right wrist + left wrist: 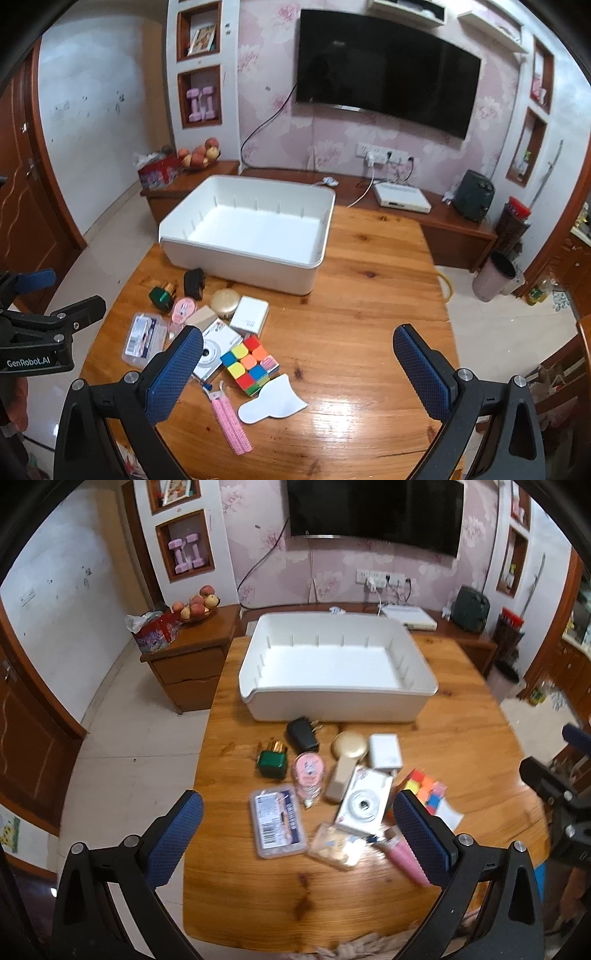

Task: Organize rigid objects
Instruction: 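Grasp the Rubik's cube with the right tool while the left tool grasps the barcode-labelled clear box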

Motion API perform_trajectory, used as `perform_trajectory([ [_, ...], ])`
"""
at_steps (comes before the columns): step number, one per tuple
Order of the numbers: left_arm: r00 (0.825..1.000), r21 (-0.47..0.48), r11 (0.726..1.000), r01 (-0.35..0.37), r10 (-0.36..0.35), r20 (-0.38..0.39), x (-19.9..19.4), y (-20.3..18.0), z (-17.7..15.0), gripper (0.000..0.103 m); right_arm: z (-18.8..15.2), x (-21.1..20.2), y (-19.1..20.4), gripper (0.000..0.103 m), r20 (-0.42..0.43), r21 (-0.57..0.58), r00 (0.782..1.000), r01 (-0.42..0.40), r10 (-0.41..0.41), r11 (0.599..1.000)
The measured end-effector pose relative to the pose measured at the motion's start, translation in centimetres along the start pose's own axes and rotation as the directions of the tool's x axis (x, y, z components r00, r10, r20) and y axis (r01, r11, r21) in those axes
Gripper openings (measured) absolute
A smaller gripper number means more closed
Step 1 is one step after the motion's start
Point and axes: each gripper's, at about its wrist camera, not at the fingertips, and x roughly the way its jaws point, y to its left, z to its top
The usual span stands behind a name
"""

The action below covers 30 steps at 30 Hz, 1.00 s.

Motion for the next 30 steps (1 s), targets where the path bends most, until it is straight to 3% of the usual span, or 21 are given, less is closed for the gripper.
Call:
perform_trajectory([
  [5, 0.997, 0.035, 0.999, -0.004, 0.007, -0.083, 3.6, 0.9, -1.5, 0.102, -0.9, 3.4, 0.9, 0.103, -0.093, -0.038, 0.994, -0.066, 0.062, 0.997],
  [11, 0.971, -0.084, 0.996, 0.024, -0.043, -0.233, 8.9, 3.2, -3.5, 0.102, -2.5, 6.9, 2.4, 0.103, -0.181, -0.111, 0.979, -0.109, 0.088, 0.988],
  [21, 0.941, -0.217, 0.976, -0.015, -0.059, -0.332, 13.9, 4.6, -3.6, 0.102, -3.9, 12.7, 2.8, 0.102, -0.324, -0.108, 0.935, -0.189, 0.145, 0.976],
  [24, 0.925, -0.247, 0.969, -0.012, -0.083, -0.37, 15.3, 4.6, -3.6, 0.102, -4.1, 14.2, 2.6, 0.094, -0.366, -0.1, 0.918, -0.205, 0.155, 0.974],
  [27, 0.912, -0.236, 0.972, -0.022, -0.078, -0.404, 16.2, 4.4, -3.8, 0.101, -4.4, 15.2, 2.9, 0.092, -0.397, -0.118, 0.905, -0.217, 0.154, 0.969],
  [30, 0.904, -0.206, 0.977, -0.052, -0.042, -0.426, 16.8, 4.1, -3.9, 0.094, -4.6, 15.8, 3.3, 0.091, -0.411, -0.144, 0.899, -0.227, 0.15, 0.963],
])
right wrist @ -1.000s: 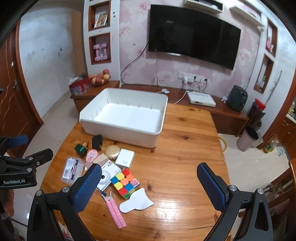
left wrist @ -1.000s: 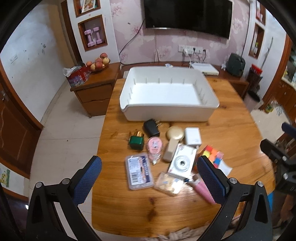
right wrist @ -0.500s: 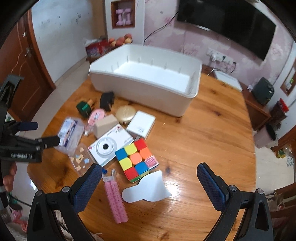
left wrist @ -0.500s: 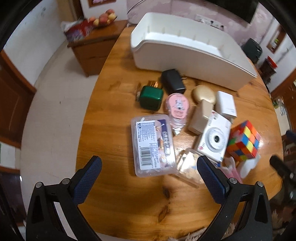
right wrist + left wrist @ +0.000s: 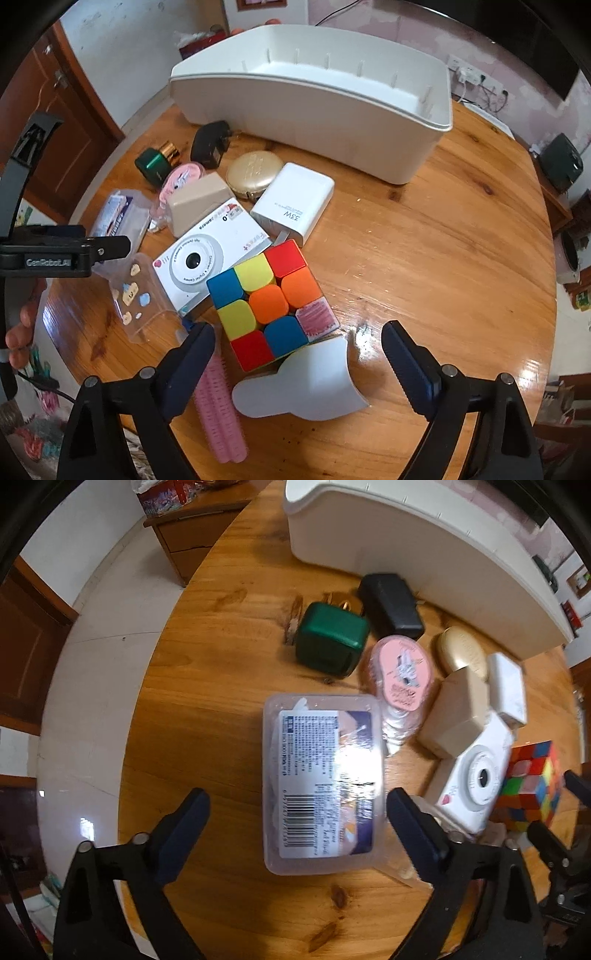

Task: Organize rigid objects
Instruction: 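Grasp the Rubik's cube with the right tool while the left tool grasps the barcode-labelled clear box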

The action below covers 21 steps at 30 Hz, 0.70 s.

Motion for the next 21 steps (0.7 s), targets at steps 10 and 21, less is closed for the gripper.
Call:
perform_trajectory([
  [10, 0.999, -0.012, 0.999, 0.038, -0.038, -0.022, 1.3, 0.9, 0.9, 0.074, 0.9, 2.2, 0.4, 0.066, -0.079, -0.058, 0.996, -0.05, 0.045, 0.997],
  [21, 0.999, 0.008, 0.999, 0.032, -0.033, 0.035, -0.2, 0.7, 0.1, 0.066, 0.9, 2.1, 0.4, 0.064, -0.069, -0.041, 0.994, -0.085, 0.082, 0.996],
])
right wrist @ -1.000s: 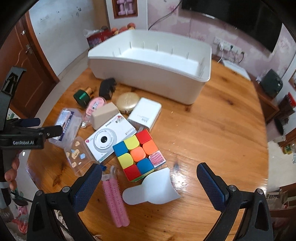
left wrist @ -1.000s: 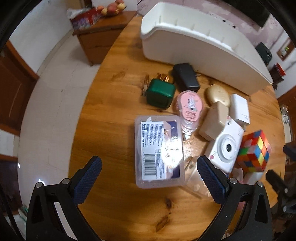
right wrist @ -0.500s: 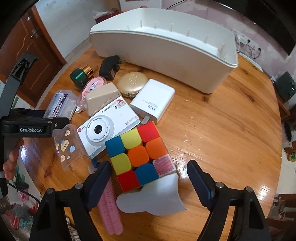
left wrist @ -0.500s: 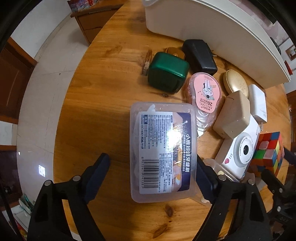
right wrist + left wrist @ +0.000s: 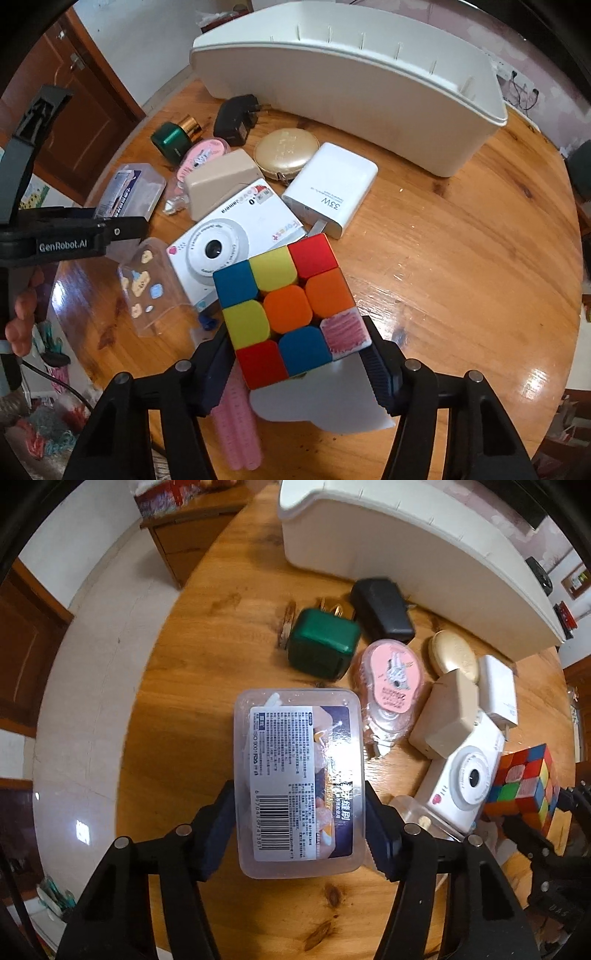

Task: Organize rigid objects
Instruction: 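Grasp the Rubik's cube with the right tool while the left tool grasps the barcode-labelled clear box, then carry the cube and clear box into the white bin and open both tools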

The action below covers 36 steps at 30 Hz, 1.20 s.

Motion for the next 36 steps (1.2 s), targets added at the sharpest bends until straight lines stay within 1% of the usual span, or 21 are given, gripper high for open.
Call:
perform_trajectory([
  [4, 0.997, 0.039, 0.999, -0.009, 0.006, 0.081, -3.2, -1.0, -1.0, 0.066, -0.2, -1.9, -0.2, 0.064, 0.04, 0.024, 0.999, 0.003, -0.004, 1.0],
  [7, 0.99, 0.074, 0.997, -0.003, -0.007, 0.142, -5.6, -1.8, -1.0, 0.066, -0.1, -4.5, -0.3, 0.064, 0.088, 0.041, 0.996, 0.007, -0.011, 0.999],
  [11, 0.974, 0.123, 0.992, -0.01, -0.018, 0.227, -9.2, -3.2, 0.0, 0.066, 0.8, -8.4, 0.0, 0.064, 0.18, 0.052, 0.983, 0.029, -0.037, 0.998],
  [14, 0.961, 0.155, 0.988, -0.008, -0.035, 0.274, -12.0, -3.7, 1.1, 0.066, 1.5, -12.0, -0.3, 0.064, 0.247, 0.066, 0.967, 0.047, -0.061, 0.997],
  [16, 0.95, 0.176, 0.984, -0.018, -0.038, 0.31, -13.5, -4.3, 2.6, 0.066, 2.6, -14.2, -0.6, 0.064, 0.288, 0.079, 0.954, 0.059, -0.079, 0.995],
  [17, 0.944, 0.183, 0.983, -0.021, -0.041, 0.327, -14.6, -4.5, 2.9, 0.066, 3.2, -15.1, -0.8, 0.064, 0.309, 0.089, 0.947, 0.066, -0.09, 0.994],
  [21, 0.91, 0.207, 0.978, -0.032, -0.057, 0.411, -17.2, -5.3, 5.7, 0.066, 5.9, -18.7, -1.7, 0.064, 0.384, 0.127, 0.911, 0.109, -0.15, 0.986],
  [22, 0.904, 0.208, 0.978, -0.034, -0.059, 0.424, -17.6, -5.5, 6.3, 0.066, 6.6, -19.4, -2.0, 0.064, 0.396, 0.137, 0.903, 0.118, -0.164, 0.984],
  [23, 0.897, 0.208, 0.978, -0.035, -0.061, 0.438, -17.9, -5.7, 7.1, 0.066, 7.7, -20.0, -2.2, 0.064, 0.402, 0.147, 0.9, 0.119, -0.169, 0.982],
  [24, 0.888, 0.203, 0.978, -0.038, -0.061, 0.456, -18.1, -6.0, 8.4, 0.066, 8.2, -20.4, -2.7, 0.064, 0.405, 0.157, 0.898, 0.115, -0.171, 0.981],
  [26, 0.883, 0.191, 0.981, -0.04, -0.055, 0.467, -17.5, -6.2, 10.1, 0.066, 10.1, -20.5, -3.4, 0.064, 0.404, 0.183, 0.896, 0.117, -0.183, 0.976],
  [27, 0.884, 0.182, 0.983, -0.038, -0.052, 0.464, -16.8, -6.5, 11.6, 0.066, 11.2, -20.0, -3.9, 0.064, 0.398, 0.196, 0.896, 0.124, -0.195, 0.973],
  [28, 0.888, 0.176, 0.984, -0.035, -0.051, 0.457, -16.2, -6.5, 12.3, 0.066, 11.9, -19.4, -4.1, 0.064, 0.391, 0.204, 0.898, 0.129, -0.202, 0.97],
  [29, 0.895, 0.17, 0.985, -0.03, -0.049, 0.443, -15.3, -6.7, 13.3, 0.066, 12.8, -18.7, -4.4, 0.064, 0.378, 0.212, 0.903, 0.131, -0.205, 0.968],
  [30, 0.906, 0.159, 0.987, -0.019, -0.05, 0.419, -13.7, -6.8, 14.8, 0.066, 13.7, -17.6, -4.8, 0.064, 0.359, 0.22, 0.911, 0.129, -0.204, 0.967],
  [32, 0.923, 0.142, 0.99, 0.002, -0.056, 0.38, -11.4, -7.1, 16.1, 0.066, 14.8, -15.4, -5.3, 0.064, 0.321, 0.233, 0.926, 0.126, -0.199, 0.964],
  [35, 0.955, 0.115, 0.993, 0.028, -0.061, 0.29, -6.6, -7.6, 18.3, 0.066, 16.1, -11.6, -6.1, 0.064, 0.259, 0.256, 0.948, 0.118, -0.186, 0.96],
  [36, 0.961, 0.112, 0.993, 0.028, -0.058, 0.27, -5.6, -7.8, 18.6, 0.066, 16.5, -10.5, -6.5, 0.064, 0.241, 0.262, 0.954, 0.113, -0.178, 0.959],
])
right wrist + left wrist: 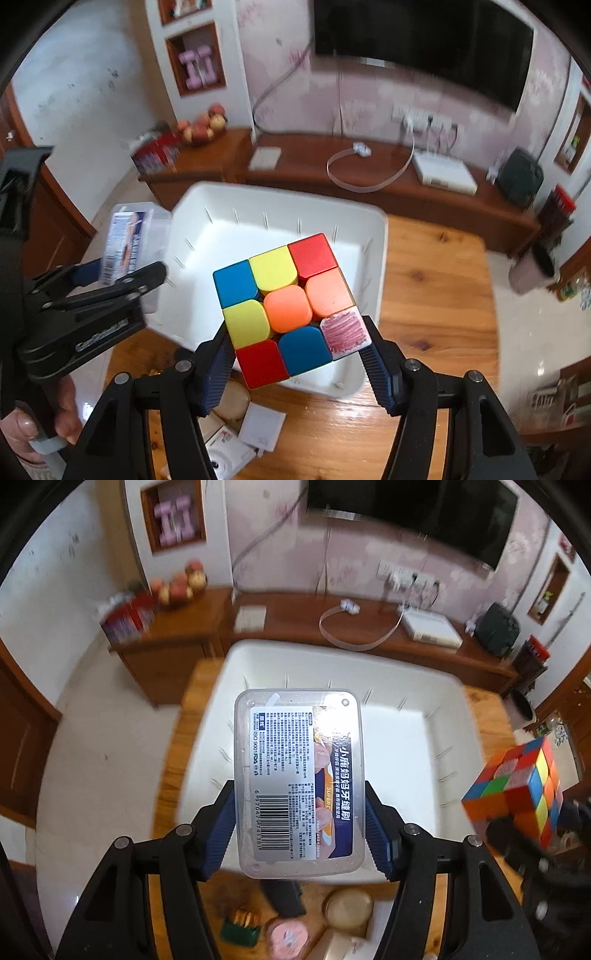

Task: Organize rigid objects
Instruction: 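Carry the cube and clear box into the white bin and open both tools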

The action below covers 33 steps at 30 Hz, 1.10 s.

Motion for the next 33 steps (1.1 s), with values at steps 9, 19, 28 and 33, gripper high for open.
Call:
perform_trajectory([
  [9, 0.991, -0.029, 0.999, 0.026, -0.03, -0.129, 7.0, -1.6, -0.3, 0.066, 0.2, 9.2, 0.0, 0.064, -0.159, 0.029, 0.987, 0.004, 0.001, 1.0],
  [19, 0.975, -0.069, 0.998, 0.003, -0.018, -0.222, 9.7, -1.3, 0.1, 0.069, -0.5, 12.4, 0.1, 0.065, -0.219, -0.001, 0.976, 0.017, -0.017, 1.0],
  [28, 0.975, -0.053, 0.997, 0.052, -0.062, -0.213, 7.3, -1.6, 0.1, 0.079, -1.2, 10.4, 0.6, 0.07, -0.177, -0.049, 0.983, 0.033, -0.041, 0.998],
  [33, 0.983, -0.045, 0.998, 0.043, -0.05, -0.179, 4.9, -1.1, -0.1, 0.079, -1.6, 8.1, 0.4, 0.07, -0.142, -0.045, 0.99, 0.013, -0.019, 0.999],
])
